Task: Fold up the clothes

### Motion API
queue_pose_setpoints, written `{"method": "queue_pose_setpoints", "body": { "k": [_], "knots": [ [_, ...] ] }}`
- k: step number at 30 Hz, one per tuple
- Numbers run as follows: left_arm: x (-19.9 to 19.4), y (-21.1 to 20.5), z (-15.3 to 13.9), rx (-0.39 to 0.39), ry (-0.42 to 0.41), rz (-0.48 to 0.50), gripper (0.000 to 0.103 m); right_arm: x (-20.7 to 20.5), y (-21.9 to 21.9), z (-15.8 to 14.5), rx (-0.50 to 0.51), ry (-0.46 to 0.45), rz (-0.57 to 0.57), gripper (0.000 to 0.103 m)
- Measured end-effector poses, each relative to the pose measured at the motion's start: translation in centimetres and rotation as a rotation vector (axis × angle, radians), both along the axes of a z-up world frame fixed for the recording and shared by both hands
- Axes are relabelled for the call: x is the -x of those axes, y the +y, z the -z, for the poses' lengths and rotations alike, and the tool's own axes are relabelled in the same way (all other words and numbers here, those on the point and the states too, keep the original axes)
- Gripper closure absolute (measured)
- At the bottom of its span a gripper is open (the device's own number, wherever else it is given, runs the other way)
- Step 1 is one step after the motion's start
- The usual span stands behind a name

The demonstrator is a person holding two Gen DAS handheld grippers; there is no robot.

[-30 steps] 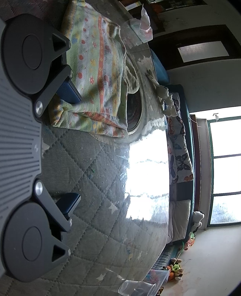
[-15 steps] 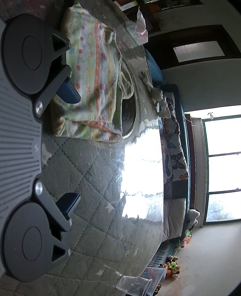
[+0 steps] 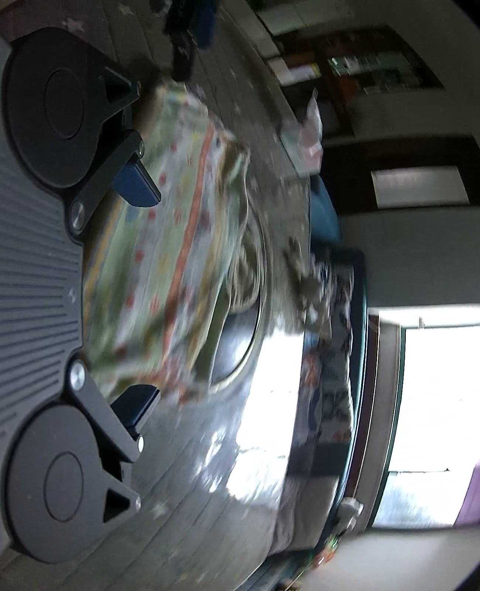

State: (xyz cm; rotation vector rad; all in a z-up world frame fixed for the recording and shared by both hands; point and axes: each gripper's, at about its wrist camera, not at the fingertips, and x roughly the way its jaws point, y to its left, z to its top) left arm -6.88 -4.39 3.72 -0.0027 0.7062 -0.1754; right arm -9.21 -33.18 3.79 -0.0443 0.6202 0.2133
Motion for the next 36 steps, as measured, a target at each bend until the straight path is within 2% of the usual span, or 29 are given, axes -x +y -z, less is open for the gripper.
{"method": "queue_pose_setpoints", "body": {
  "k": [6,10,18,20,21,22,23,27,28,29,32,36],
  "knots": [
    [-1.3,1.1,-0.4,-0.018,-0.017,-0.034,0.000,-1.0,4.3,-0.4,0.064,0.005,-0.145,0.000],
    [-2.9,2.2,-0.4,0.002,0.008,-0.082,0.000,-1.2,7.5,-0.6,0.113,0.004,-0.256,0.001],
    [-5.2,4.2,-0.4,0.116,0.060,-0.096,0.000,-1.4,14.4,0.1,0.252,-0.025,-0.472,0.020],
    [-5.6,4.4,-0.3,0.145,0.078,-0.092,0.001,-1.3,15.9,0.4,0.283,-0.035,-0.513,0.030],
    [-5.8,4.5,-0.3,0.159,0.087,-0.091,0.001,-1.2,16.5,0.6,0.295,-0.037,-0.532,0.030],
    [-6.0,4.6,-0.2,0.173,0.096,-0.090,0.001,-1.3,17.0,0.7,0.302,-0.033,-0.549,0.035],
    [-6.1,4.7,-0.1,0.187,0.104,-0.089,0.001,-1.3,17.5,0.9,0.306,-0.028,-0.561,0.042],
    [-6.6,4.9,0.2,0.235,0.131,-0.075,0.003,-1.7,18.8,1.7,0.319,-0.007,-0.591,0.053],
    [-6.7,5.0,0.3,0.245,0.136,-0.069,0.003,-1.7,19.0,1.9,0.322,-0.006,-0.593,0.059],
    [-6.8,5.0,0.3,0.256,0.141,-0.063,0.003,-1.8,19.1,2.0,0.321,-0.003,-0.591,0.070],
    [-7.1,5.0,0.5,0.290,0.160,-0.057,0.003,-2.1,18.6,1.7,0.282,-0.003,-0.576,0.084],
    [-7.5,5.2,0.7,0.367,0.198,-0.063,0.003,-2.5,17.0,0.4,0.197,-0.013,-0.540,0.090]
  ]
}}
